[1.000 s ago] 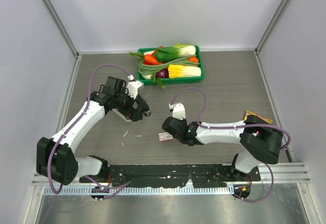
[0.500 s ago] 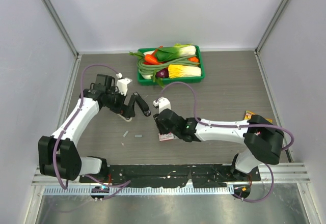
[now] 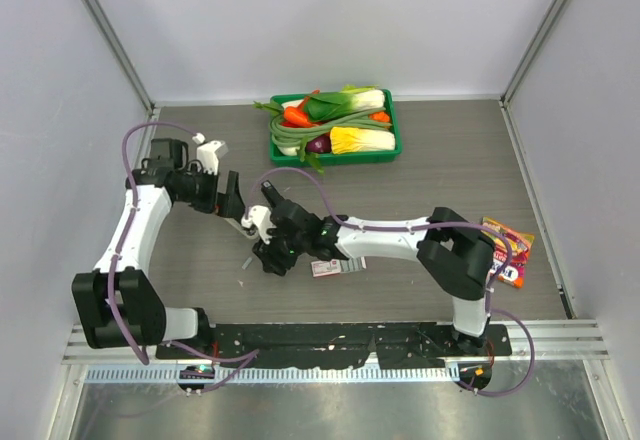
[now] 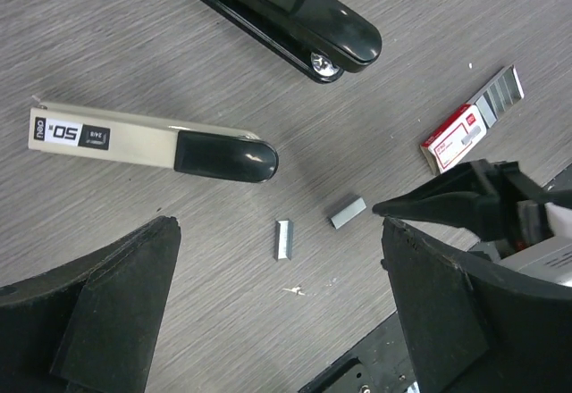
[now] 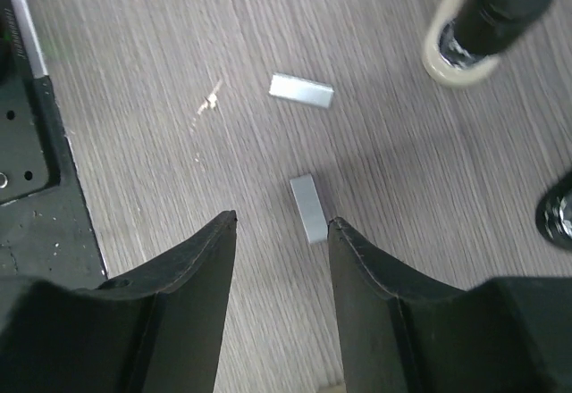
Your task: Unload the staples from the stapler
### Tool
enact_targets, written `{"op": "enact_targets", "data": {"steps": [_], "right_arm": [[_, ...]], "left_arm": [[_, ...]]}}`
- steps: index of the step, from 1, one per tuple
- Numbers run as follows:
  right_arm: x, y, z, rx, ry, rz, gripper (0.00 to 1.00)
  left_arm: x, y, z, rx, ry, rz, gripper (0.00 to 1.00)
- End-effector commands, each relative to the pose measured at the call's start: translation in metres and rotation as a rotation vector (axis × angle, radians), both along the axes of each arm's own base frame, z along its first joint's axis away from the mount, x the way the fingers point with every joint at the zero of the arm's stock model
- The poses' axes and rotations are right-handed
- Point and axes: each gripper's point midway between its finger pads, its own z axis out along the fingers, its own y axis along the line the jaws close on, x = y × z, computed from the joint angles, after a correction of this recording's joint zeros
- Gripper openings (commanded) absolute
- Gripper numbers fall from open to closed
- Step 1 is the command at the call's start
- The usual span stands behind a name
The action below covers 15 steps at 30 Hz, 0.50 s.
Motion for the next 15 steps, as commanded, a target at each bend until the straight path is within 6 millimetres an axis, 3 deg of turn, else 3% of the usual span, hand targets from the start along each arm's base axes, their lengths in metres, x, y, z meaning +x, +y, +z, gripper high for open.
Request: {"op": "enact_targets", "data": {"steps": [1,15], "right_arm": [[-0.007,0.022,0.013,0.033,0.003,0.165,0.51],[0.007,0.016,-0.018,-0.045,-0.061,0.148,0.51]], "left_arm": [[0.002,0.0,0.016,-0.049,-0.023,-0.01,1.0],[0.007,0.006,0.022,-0.102,-0.011,0.018,1.0]]}}
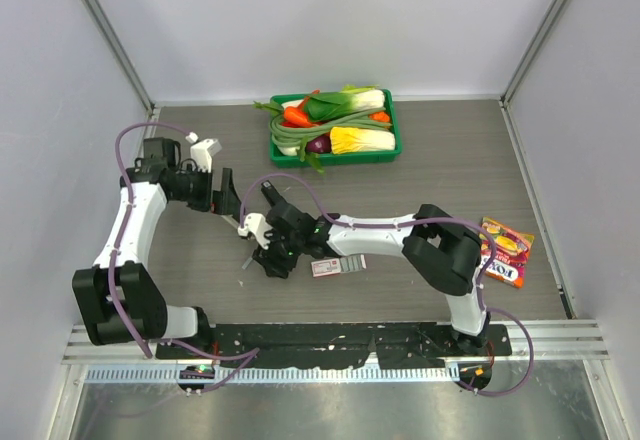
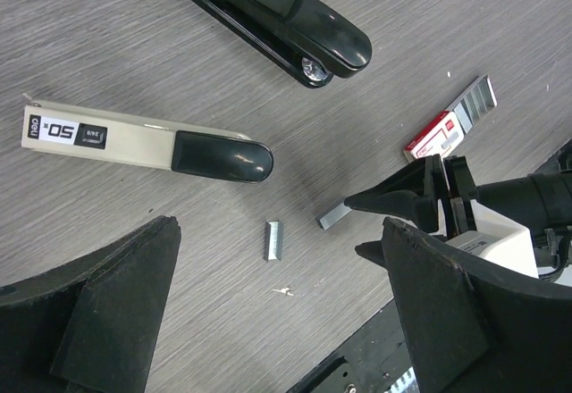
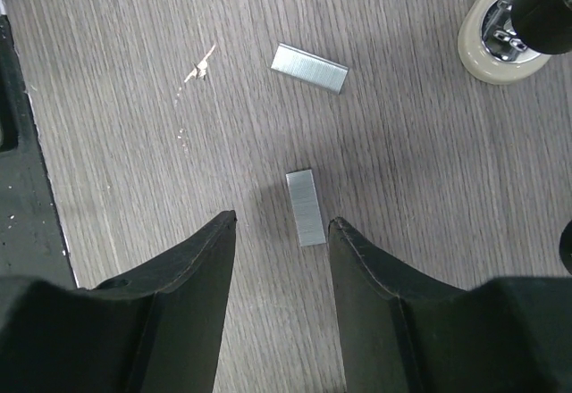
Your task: Unload the staples from the stapler
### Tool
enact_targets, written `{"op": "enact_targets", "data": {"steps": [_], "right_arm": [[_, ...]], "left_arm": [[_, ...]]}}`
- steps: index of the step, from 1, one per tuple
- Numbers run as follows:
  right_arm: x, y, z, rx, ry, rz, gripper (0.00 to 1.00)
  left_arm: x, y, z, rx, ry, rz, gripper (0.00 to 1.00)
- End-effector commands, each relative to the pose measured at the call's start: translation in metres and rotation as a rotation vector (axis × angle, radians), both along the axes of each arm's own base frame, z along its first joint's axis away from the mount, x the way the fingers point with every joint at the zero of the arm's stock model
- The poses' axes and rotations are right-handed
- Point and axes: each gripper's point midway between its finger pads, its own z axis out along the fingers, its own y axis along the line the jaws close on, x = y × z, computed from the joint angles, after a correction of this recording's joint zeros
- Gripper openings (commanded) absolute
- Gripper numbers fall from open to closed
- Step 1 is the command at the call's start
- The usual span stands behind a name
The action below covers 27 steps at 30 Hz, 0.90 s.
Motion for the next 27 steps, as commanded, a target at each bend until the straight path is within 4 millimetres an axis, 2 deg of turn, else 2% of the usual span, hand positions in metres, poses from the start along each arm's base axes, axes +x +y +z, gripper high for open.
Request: {"op": "enact_targets", "data": {"steps": [1,8,15,27], "right_arm": [[0.013,0.008,0.006,0.028,-0.066,-0.004,0.52],[0.015,0.013,-0.002,0.01,-0.075,-0.007,0.51],[0.014,0.007,-0.014,-0.039,-0.091,-0.004,0.5],[0.009,0.005,-0.023,-0.093,-0.174,-0.031,0.32]], "left_arm": [[0.006,-0.003,0.019,-0.036,-0.044,-0.018,1.0],[0.006,-0.004,0.02,-0.043,-0.043,-0.02,1.0],[0.007,-0.003,0.02,-0.052,-0.042,-0.013,1.0],[0.007,0.001,0.018,-0.05,-0.038,-0.004,1.0]]}}
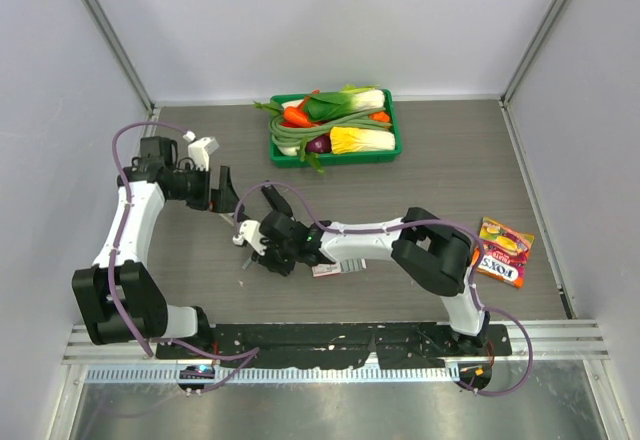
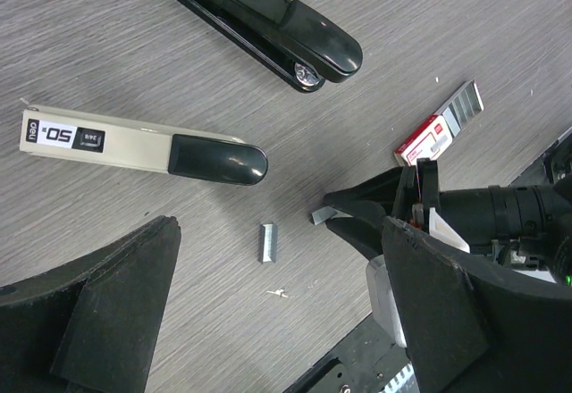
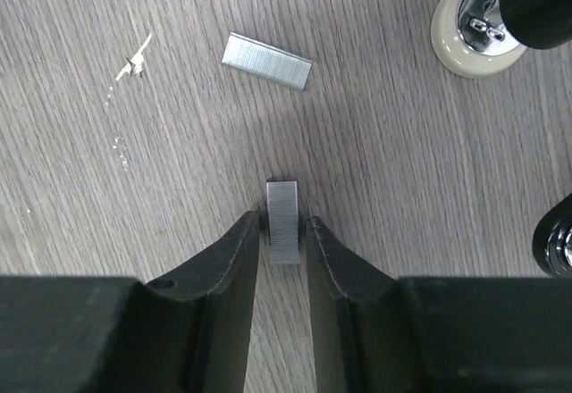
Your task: Unload the staples from the stapler
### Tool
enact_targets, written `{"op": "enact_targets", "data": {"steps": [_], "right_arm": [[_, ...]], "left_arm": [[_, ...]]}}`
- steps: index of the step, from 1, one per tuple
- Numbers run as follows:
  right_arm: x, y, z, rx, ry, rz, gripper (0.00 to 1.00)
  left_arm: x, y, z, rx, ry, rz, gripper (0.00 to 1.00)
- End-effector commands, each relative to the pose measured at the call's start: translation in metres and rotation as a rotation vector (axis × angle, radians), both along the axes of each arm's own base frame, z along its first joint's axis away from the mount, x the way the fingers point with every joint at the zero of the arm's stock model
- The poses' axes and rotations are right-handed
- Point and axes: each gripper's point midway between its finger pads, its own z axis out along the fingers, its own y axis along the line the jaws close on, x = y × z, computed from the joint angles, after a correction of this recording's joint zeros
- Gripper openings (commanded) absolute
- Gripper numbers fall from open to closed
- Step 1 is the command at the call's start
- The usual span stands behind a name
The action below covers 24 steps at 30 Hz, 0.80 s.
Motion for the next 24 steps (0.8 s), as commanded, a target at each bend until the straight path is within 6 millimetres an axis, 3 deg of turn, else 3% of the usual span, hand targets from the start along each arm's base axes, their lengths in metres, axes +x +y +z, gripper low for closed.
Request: {"op": "enact_targets", "data": {"steps": [1,8,13,14,16,17,19,24], "right_arm": [[-0.003,0.003,-0.002,-0.018,-0.059,-0.004,0.31],[-0.006,0.003,0.005,0.005,-0.07,-0.056,0.17],[0.004,-0.009,0.026,0.061,-0.084,-0.205,0.12],[0.008,-0.013,0.039,0.084,-0.103,-0.246,0.11],[0.01,-0.025,0.044,0.091,-0.101,-0.319,0.1],[0.011,-0.03,0.057,0.126,-0.085,-0.379,0.09],[0.017,-0.052,0.056,0.113,-0.101,-0.485,0.08],[0.011,-0.103,0.06,0.126,-0.047,-0.73,0.08]], "left_arm": [[0.006,0.002,0.012,-0.018,-0.037,-0.002,1.0],[0.006,0.004,0.013,-0.01,-0.037,0.014,1.0],[0.006,0.005,0.012,-0.01,-0.033,0.024,1.0],[0.006,0.005,0.013,-0.01,-0.035,0.024,1.0],[0.005,0.004,0.012,-0.011,-0.035,0.024,1.0],[0.005,0.005,0.012,-0.01,-0.036,0.027,1.0],[0.005,0.005,0.011,-0.009,-0.034,0.035,1.0],[0.005,0.004,0.008,-0.016,-0.03,0.034,1.0]]}}
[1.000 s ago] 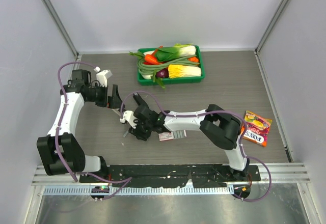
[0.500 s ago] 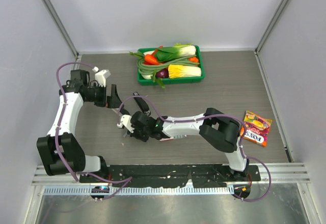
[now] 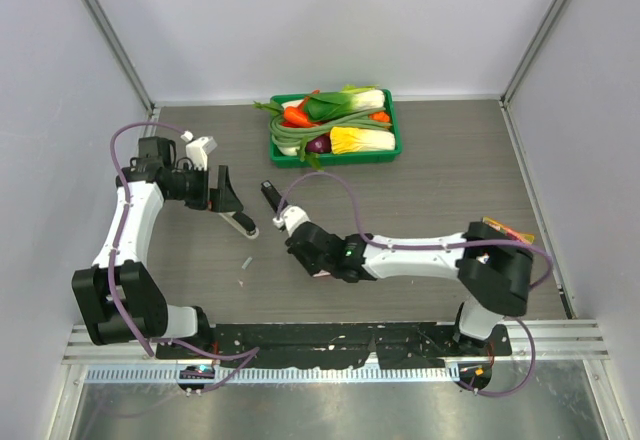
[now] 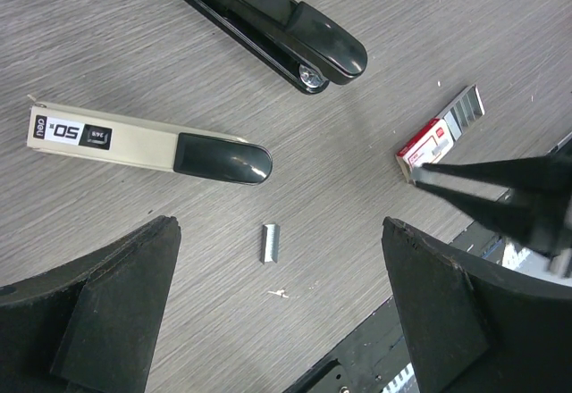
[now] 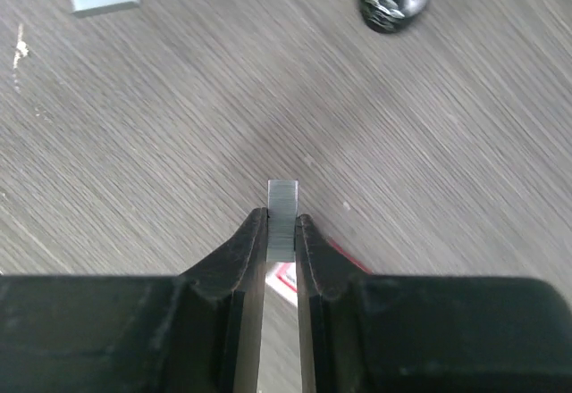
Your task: Unload the staples from the stapler
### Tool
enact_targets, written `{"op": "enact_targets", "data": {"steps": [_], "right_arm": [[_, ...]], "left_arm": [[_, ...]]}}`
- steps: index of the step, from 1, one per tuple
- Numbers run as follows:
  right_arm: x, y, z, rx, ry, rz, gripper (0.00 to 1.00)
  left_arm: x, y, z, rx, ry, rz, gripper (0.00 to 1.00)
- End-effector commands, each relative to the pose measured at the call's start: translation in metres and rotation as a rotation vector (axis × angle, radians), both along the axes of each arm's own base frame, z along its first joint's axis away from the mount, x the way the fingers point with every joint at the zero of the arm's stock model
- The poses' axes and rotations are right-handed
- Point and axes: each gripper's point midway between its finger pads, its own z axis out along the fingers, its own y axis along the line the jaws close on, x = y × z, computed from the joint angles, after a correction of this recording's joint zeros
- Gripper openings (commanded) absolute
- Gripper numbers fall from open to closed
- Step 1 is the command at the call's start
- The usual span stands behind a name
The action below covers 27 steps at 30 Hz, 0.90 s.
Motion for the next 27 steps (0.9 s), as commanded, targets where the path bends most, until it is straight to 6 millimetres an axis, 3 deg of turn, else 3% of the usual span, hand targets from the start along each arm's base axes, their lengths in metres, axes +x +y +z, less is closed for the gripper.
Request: {"op": "enact_targets", "data": {"steps": [1,6,11,27], "right_arm": [[0.01,-0.042,0.024,0.088,-0.008,-0.308,0.08],[0.001,-0.09,0.01,0.083,0.03,-0.514,0.06],[0.0,-0.114,0.003,0.063,0.015,-0.599,0.05],[0.005,-0.121,-0.008,0.021,-0.025,-0.62,0.04]], "left_arm": [[0.003,-0.001,0.007,-0.02,-0.03,0.011,1.0],[0.001,-0.003,0.005,-0.03,-0.025,0.011,1.0],[-0.001,-0.005,0.001,-0.036,-0.011,0.01,1.0],[-0.003,-0.012,-0.002,-0.04,-0.002,-0.011,1.0]]}}
